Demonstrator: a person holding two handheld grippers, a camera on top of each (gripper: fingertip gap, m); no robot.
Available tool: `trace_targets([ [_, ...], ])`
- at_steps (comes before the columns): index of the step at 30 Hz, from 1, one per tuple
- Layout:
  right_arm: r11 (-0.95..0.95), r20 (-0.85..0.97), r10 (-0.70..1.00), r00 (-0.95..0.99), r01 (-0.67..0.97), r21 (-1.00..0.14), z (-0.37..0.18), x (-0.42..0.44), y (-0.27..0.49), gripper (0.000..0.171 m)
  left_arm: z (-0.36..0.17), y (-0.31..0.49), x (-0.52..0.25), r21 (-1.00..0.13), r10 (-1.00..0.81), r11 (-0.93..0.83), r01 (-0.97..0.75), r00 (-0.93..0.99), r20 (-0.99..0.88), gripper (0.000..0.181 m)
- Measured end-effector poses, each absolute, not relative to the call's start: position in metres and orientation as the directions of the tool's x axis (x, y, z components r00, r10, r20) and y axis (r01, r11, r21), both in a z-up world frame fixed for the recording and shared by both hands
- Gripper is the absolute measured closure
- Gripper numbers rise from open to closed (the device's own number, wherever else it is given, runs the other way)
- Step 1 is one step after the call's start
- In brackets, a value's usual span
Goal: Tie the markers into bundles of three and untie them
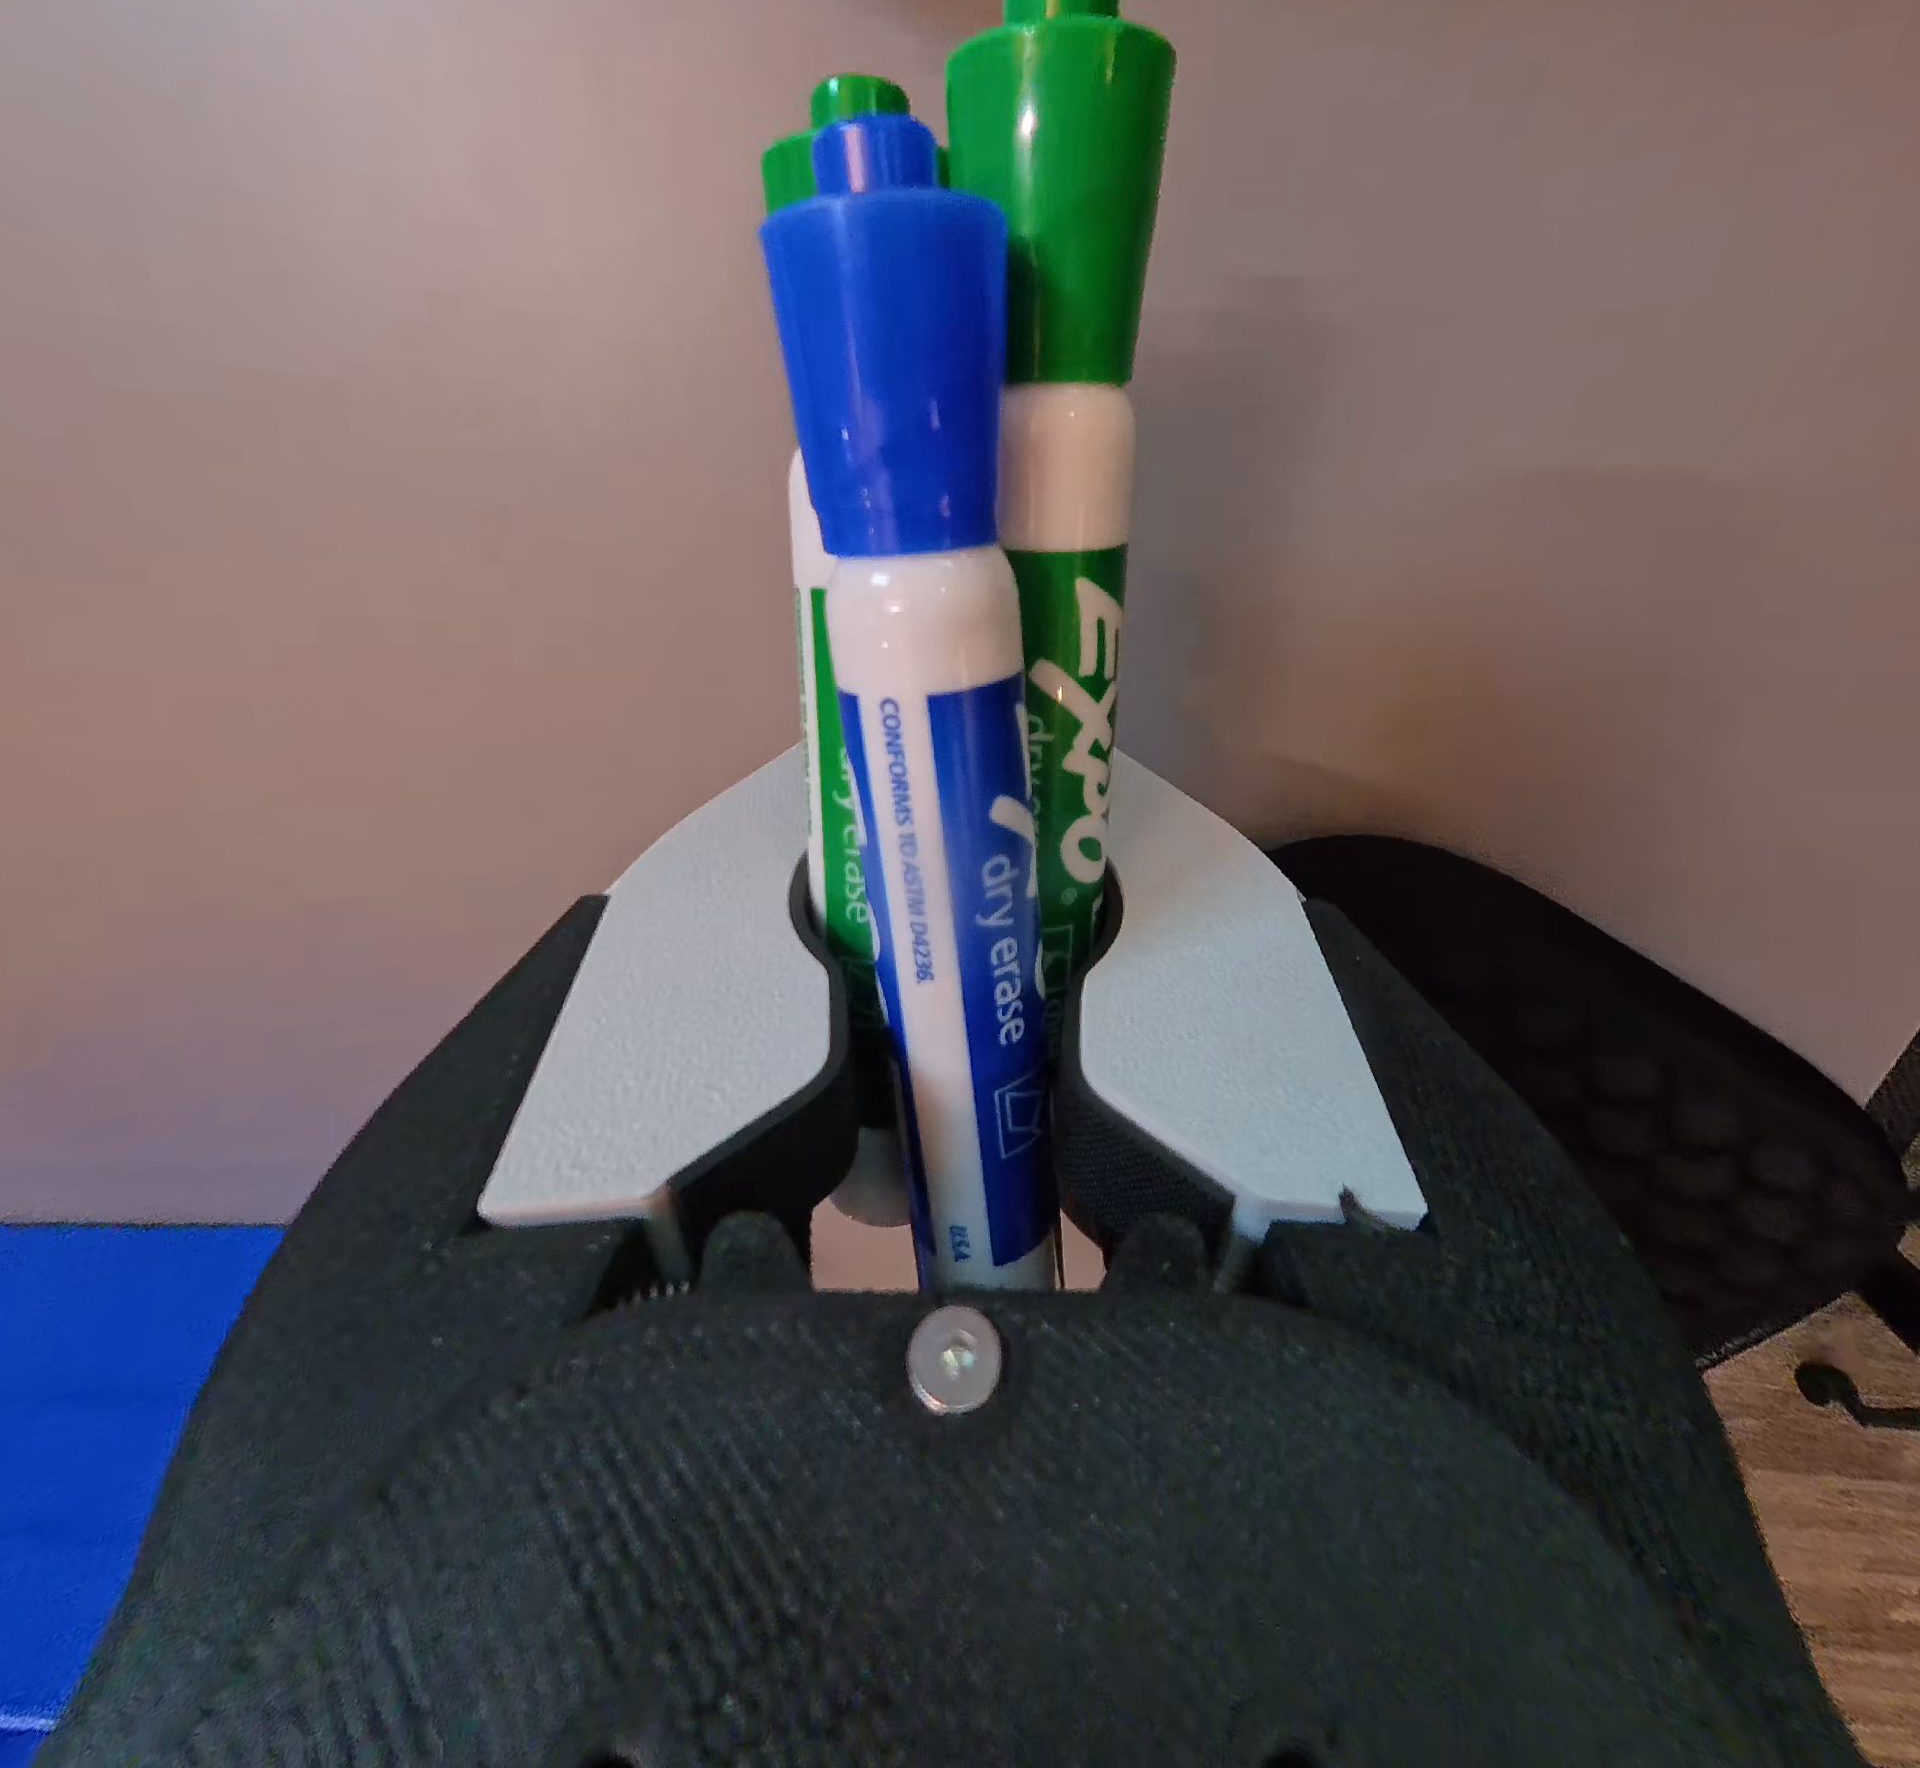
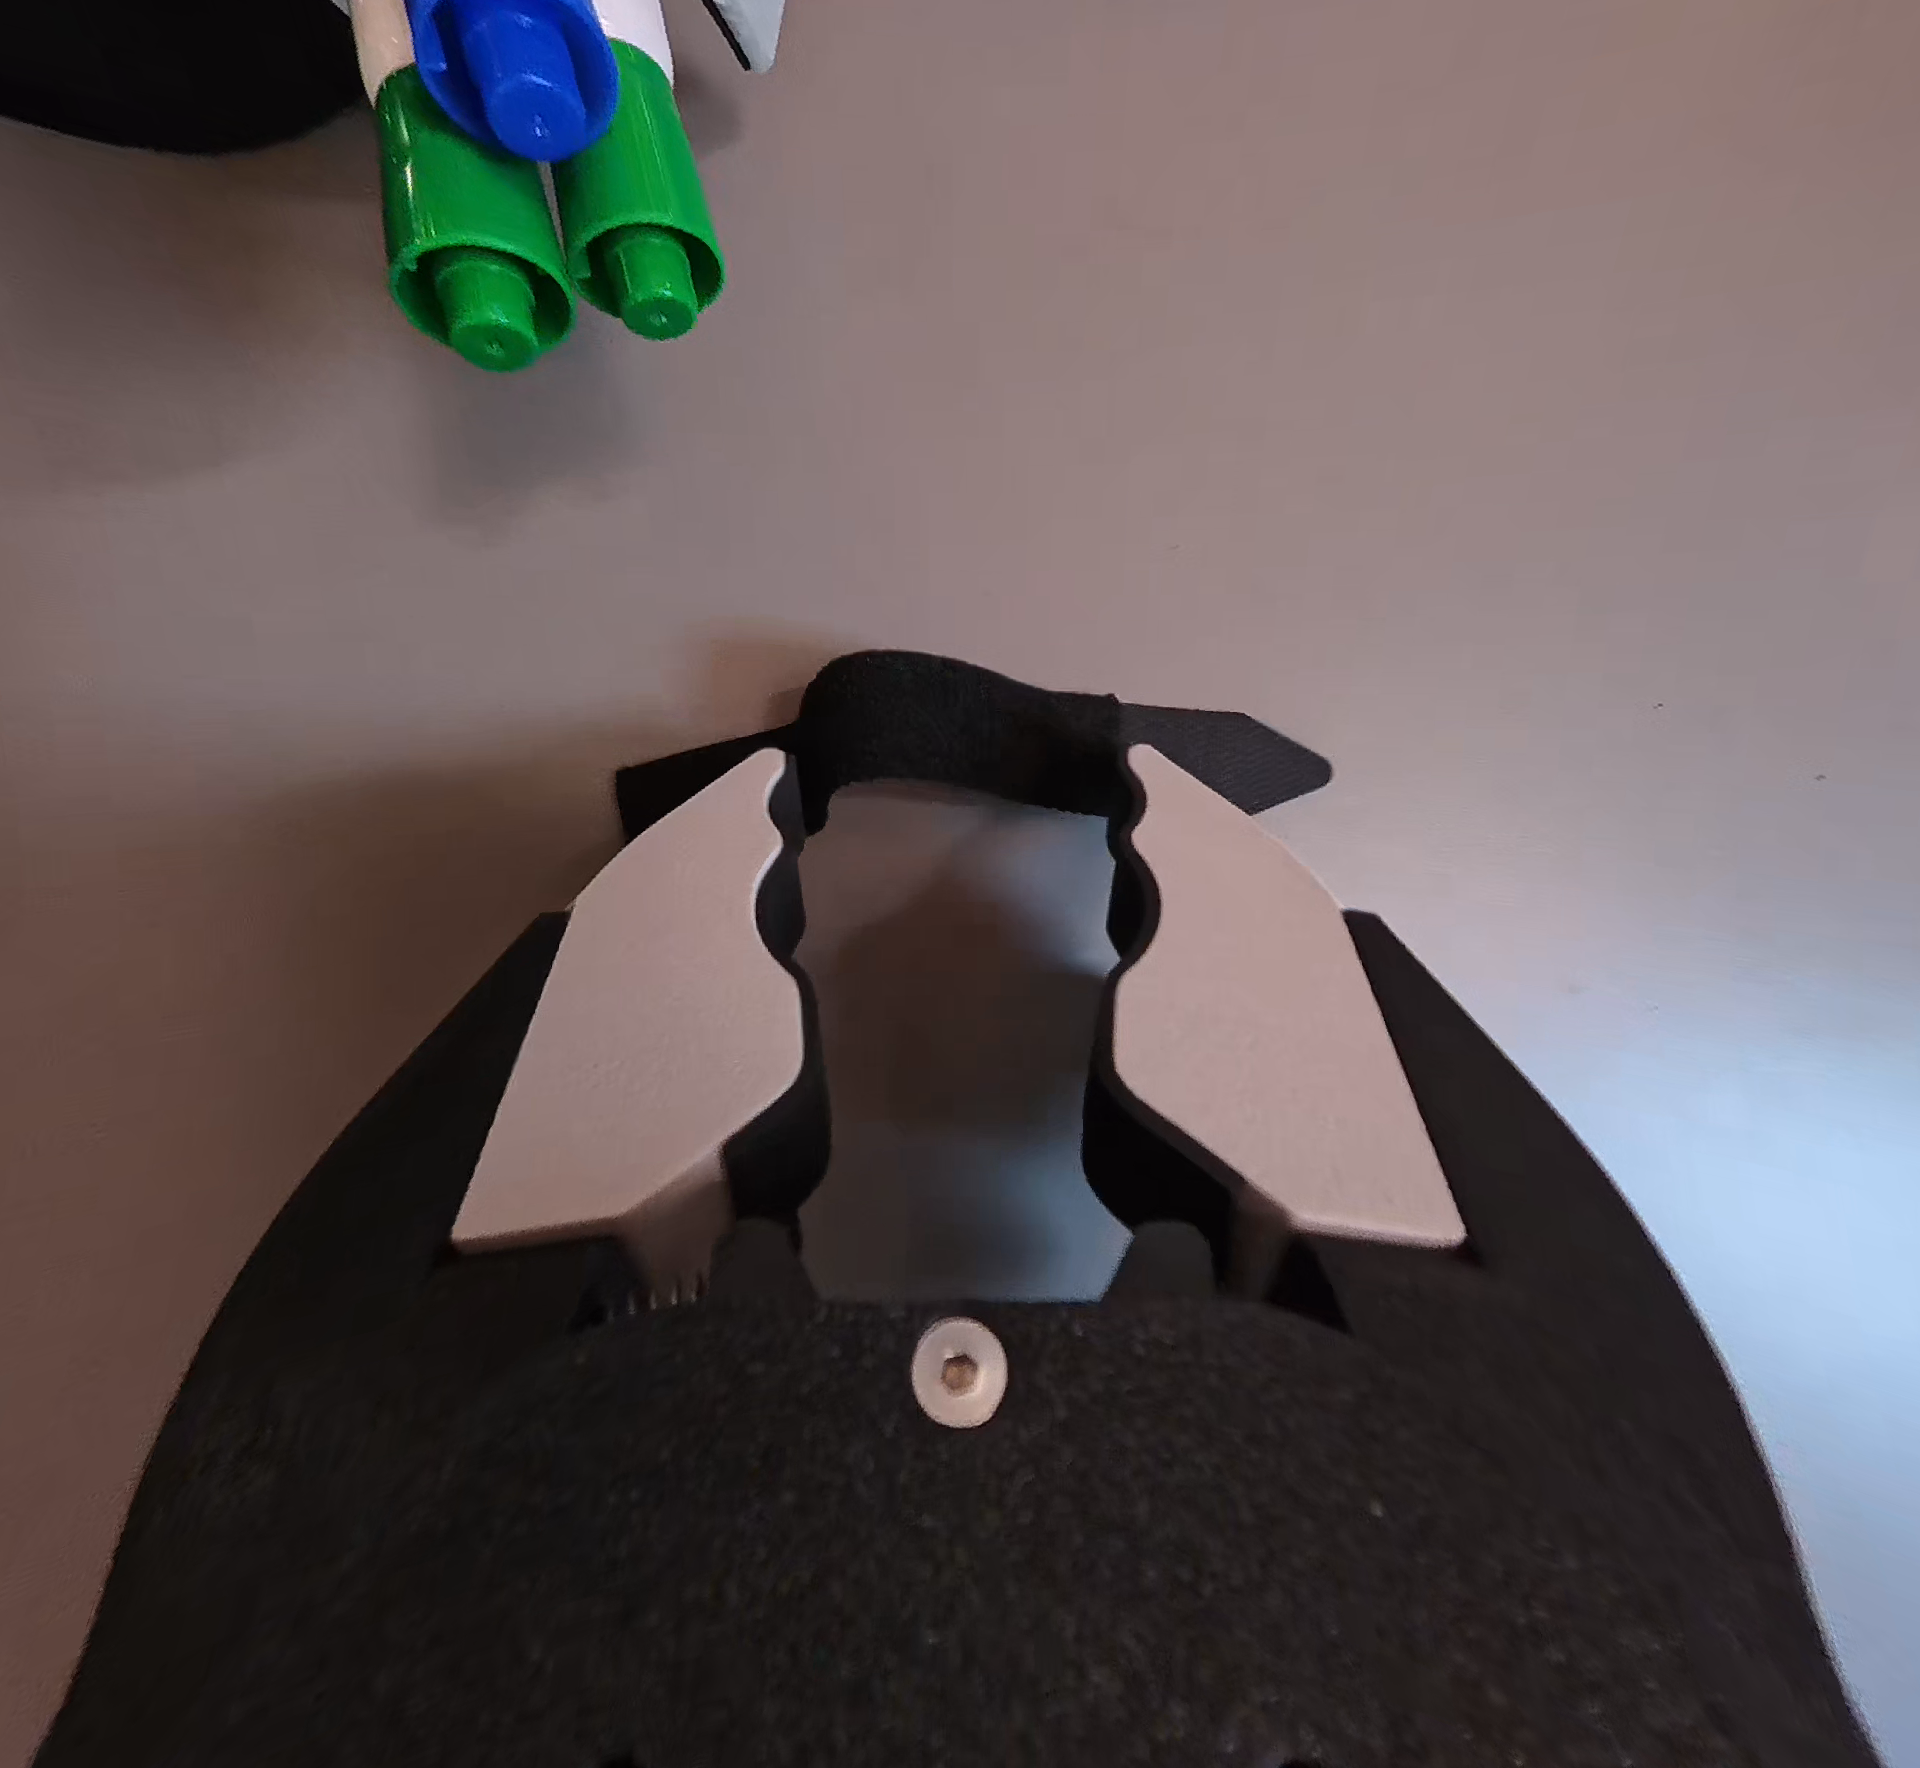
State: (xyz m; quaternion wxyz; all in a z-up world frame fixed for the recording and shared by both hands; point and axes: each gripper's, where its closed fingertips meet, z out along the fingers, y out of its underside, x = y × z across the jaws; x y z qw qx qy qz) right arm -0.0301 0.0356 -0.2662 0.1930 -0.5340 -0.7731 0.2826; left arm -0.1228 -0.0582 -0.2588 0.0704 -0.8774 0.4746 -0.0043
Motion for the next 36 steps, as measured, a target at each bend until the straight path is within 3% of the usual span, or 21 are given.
trace_targets([
  [1,0.270,0.001,0.935,-0.354,0.711,-0.649,-0.266,-0.030,0.035,0.118,-0.259,-0.058,-0.121,-0.128,-0.835,-0.537,-0.834,0.547,-0.059,0.138],
  [10,0.218,0.006,0.944,-0.330,0.610,-0.762,-0.252,-0.032,0.030,0.130,-0.254,-0.055,-0.113,-0.122,-0.845,-0.520,-0.845,0.530,-0.068,0.138],
  [21,0.052,-0.106,0.894,-0.436,0.337,-0.940,-0.202,-0.020,0.017,0.127,-0.254,-0.050,-0.109,-0.110,-0.844,-0.526,-0.843,0.534,-0.056,0.138],
  [36,0.128,-0.027,0.886,-0.462,0.301,-0.945,-0.187,-0.034,-0.014,0.121,-0.250,-0.037,-0.078,-0.067,-0.892,-0.447,-0.892,0.450,-0.046,0.138],
])
